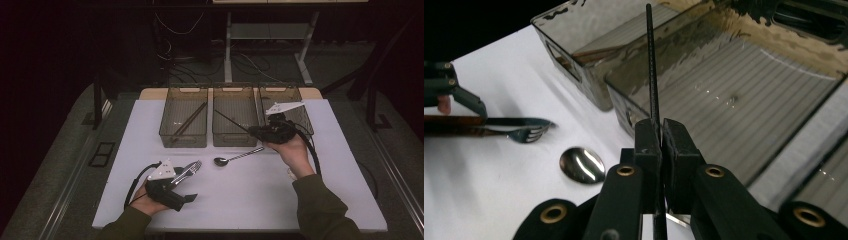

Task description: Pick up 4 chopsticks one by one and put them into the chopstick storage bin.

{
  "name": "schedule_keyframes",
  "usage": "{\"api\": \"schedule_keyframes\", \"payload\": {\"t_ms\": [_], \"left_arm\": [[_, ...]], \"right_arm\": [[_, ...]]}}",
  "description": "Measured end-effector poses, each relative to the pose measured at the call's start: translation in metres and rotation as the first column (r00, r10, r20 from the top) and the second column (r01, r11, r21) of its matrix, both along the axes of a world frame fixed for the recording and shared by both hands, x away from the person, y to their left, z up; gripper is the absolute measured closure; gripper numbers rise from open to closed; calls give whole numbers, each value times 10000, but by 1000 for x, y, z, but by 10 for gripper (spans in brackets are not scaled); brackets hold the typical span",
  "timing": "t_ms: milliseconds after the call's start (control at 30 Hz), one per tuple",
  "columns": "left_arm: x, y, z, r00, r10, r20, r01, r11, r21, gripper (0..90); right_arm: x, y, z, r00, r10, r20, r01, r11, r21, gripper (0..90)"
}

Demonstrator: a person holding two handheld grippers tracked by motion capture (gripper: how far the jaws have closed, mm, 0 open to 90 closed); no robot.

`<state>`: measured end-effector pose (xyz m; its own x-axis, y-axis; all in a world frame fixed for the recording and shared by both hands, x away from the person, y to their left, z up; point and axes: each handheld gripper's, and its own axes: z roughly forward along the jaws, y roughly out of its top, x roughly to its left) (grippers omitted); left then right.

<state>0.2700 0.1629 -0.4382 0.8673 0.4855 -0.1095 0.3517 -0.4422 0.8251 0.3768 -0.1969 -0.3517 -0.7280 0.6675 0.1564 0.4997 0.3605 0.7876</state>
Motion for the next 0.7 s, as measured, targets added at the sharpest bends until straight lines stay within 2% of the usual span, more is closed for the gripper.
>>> {"api": "schedule_keyframes", "payload": {"t_ms": [433, 700], "left_arm": [[0, 0, 0, 10000, 12, -22, -12, 10000, -65, 0], [-1, -1, 0, 10000, -28, 26, 28, 10000, -70, 0]], "right_arm": [[27, 44, 12, 10000, 23, -3, -23, 9995, -323, 861], [49, 76, 17, 9994, -350, -79, 344, 9973, -652, 861]]}}
